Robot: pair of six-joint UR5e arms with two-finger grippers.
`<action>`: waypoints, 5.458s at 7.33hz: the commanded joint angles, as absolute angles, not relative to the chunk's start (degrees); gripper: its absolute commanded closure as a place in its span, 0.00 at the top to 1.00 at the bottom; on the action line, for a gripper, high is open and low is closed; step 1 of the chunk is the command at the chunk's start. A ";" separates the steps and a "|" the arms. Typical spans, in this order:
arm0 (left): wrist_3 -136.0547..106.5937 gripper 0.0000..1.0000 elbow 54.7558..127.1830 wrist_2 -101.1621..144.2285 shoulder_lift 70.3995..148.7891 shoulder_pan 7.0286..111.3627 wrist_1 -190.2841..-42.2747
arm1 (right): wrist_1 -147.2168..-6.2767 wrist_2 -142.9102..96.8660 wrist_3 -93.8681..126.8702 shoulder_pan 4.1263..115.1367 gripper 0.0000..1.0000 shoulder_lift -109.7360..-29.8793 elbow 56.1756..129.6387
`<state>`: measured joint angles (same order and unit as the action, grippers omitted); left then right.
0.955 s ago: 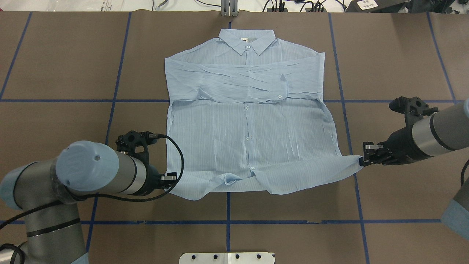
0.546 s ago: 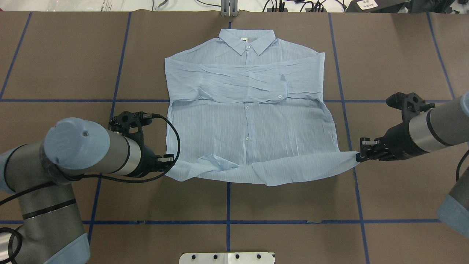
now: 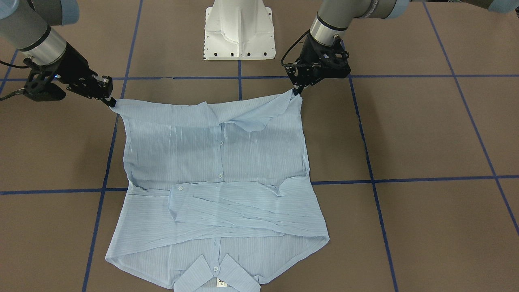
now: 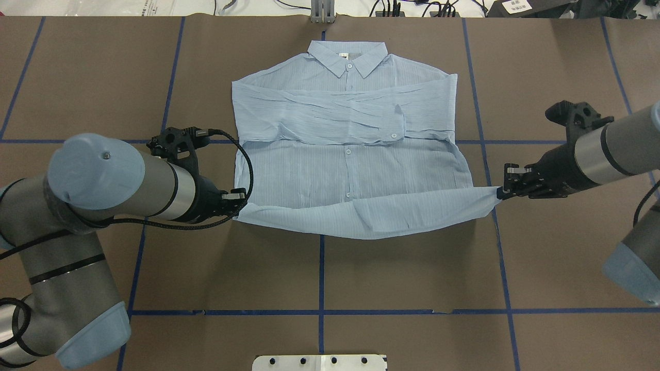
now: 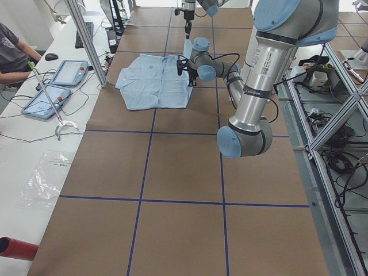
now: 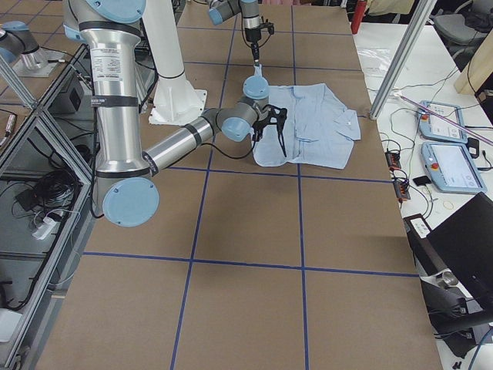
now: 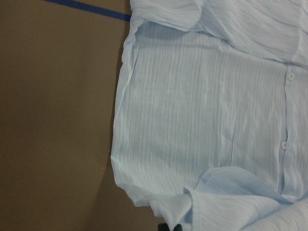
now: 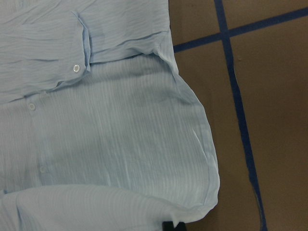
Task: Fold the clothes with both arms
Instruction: 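Carry the hem with both grippers over the shirt toward the collar, then lower the hem onto the collar and open both grippers, then move the right gripper to the folded shirt's side edge and grasp it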
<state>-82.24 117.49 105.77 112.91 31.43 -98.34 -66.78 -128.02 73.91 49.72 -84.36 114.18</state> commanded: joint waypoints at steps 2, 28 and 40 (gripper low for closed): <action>-82.18 0.00 112.10 105.73 118.45 35.24 -98.61 | -66.80 -129.73 73.92 55.44 0.00 -72.19 102.08; -81.91 0.99 63.19 104.06 135.53 49.39 -128.58 | -66.18 -121.38 67.15 52.14 1.00 -60.41 78.33; -82.00 0.99 64.86 103.80 134.30 49.39 -128.67 | -66.80 -120.24 66.71 47.73 0.00 -75.96 94.85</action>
<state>-82.00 64.48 103.93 134.36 49.40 -128.67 -66.81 -120.64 66.72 47.73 -70.34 88.59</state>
